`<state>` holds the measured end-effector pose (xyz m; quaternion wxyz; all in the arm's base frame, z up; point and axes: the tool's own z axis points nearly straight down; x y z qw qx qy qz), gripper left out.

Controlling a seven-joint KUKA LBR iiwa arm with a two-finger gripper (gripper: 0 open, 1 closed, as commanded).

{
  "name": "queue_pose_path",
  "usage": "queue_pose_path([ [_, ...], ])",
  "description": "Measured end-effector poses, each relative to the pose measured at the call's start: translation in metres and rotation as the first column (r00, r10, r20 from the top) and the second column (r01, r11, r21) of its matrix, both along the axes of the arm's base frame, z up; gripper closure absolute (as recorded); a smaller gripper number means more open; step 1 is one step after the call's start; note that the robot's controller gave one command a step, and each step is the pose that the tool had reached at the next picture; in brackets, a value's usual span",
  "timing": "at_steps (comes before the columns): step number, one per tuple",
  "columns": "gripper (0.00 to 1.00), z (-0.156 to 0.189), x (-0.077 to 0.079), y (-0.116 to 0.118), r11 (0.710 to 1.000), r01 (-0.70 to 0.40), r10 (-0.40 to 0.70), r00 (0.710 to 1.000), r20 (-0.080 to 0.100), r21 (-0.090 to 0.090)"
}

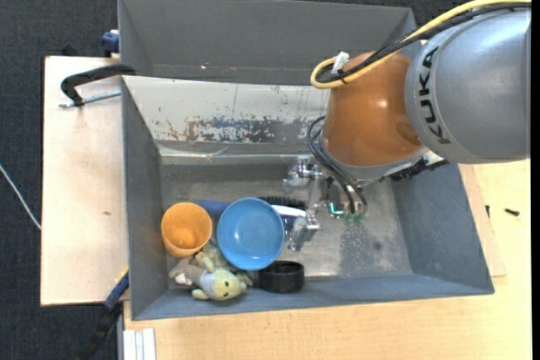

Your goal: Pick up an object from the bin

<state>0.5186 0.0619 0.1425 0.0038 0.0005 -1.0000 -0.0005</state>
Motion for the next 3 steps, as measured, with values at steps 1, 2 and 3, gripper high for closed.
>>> queue_pose_path([
  [1,0.0,-0.067,0.057,-0.007,0.991,-0.135,0.135,0.991,0.008,0.0],
  [2,1.0,-0.063,0.058,-0.006,0.991,-0.133,0.133,0.991,0.012,0.001],
  [3,1.0,0.116,0.073,-0.028,0.923,-0.384,0.384,0.923,0.021,-0.005],
])
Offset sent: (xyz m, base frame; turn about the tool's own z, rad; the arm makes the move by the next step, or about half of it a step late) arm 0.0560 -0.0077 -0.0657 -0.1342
